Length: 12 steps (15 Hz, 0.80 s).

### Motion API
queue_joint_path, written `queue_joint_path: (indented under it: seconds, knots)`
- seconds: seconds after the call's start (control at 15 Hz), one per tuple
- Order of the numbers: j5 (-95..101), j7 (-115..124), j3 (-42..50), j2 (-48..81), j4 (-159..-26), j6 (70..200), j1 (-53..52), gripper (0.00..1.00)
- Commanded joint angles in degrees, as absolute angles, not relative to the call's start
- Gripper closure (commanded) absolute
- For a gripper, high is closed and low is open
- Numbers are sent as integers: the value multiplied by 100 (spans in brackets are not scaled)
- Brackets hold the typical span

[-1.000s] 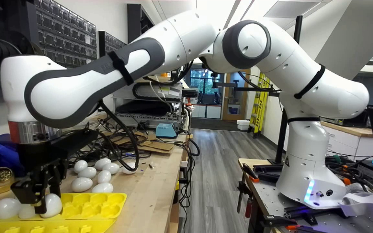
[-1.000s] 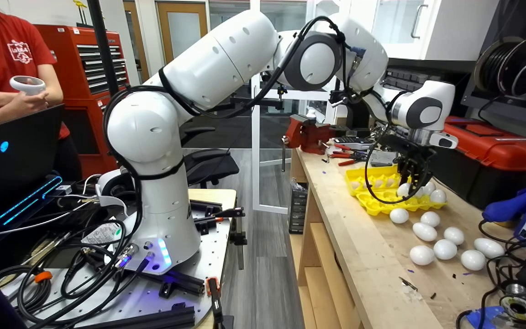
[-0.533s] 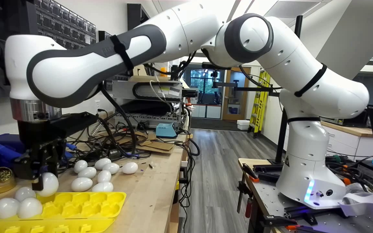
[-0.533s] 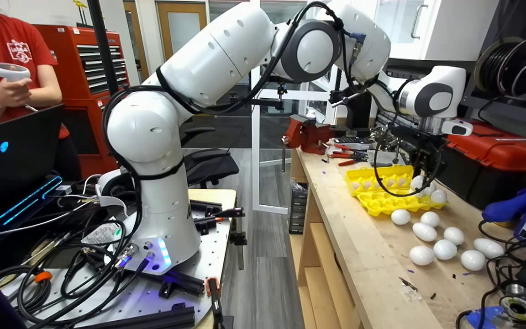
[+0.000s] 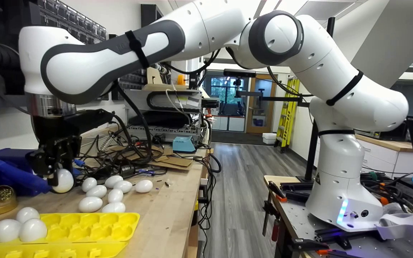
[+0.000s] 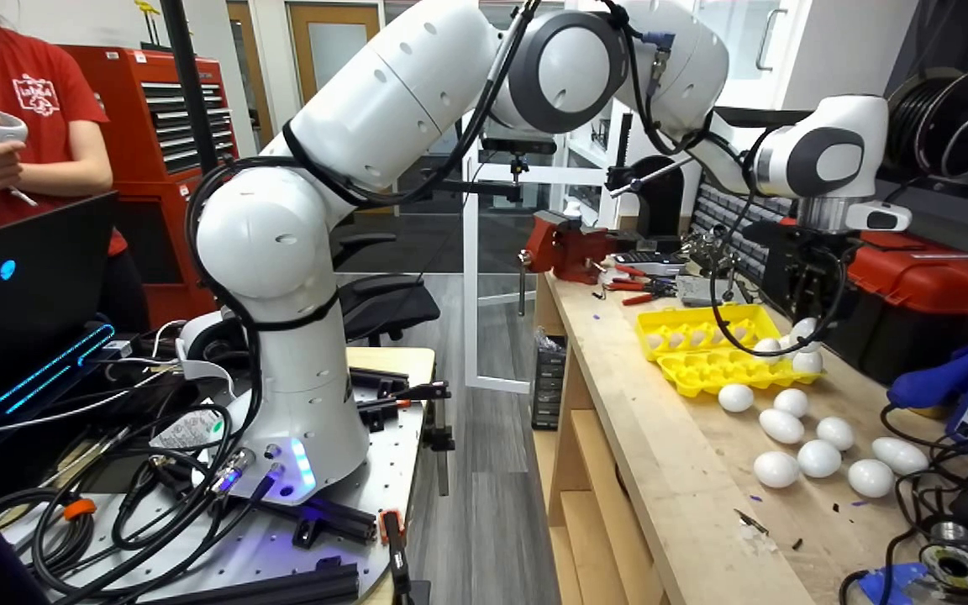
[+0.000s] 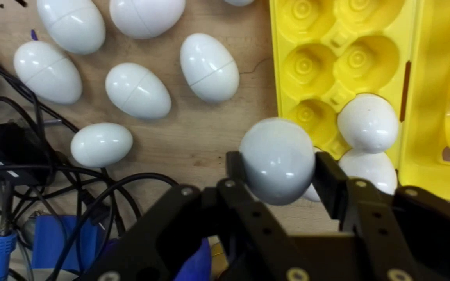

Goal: Remove the egg from the egg holder and put it on the counter

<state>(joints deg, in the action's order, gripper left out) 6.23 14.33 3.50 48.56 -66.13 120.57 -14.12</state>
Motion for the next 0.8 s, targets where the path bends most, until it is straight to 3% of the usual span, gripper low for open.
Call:
queue_joint_path:
  seconds: [0.0, 0.73]
  knots:
    - [848, 1698, 480, 4383, -7115, 11795, -1423, 77]
    - [995, 2197, 544, 3342, -8590, 11252, -1387, 77]
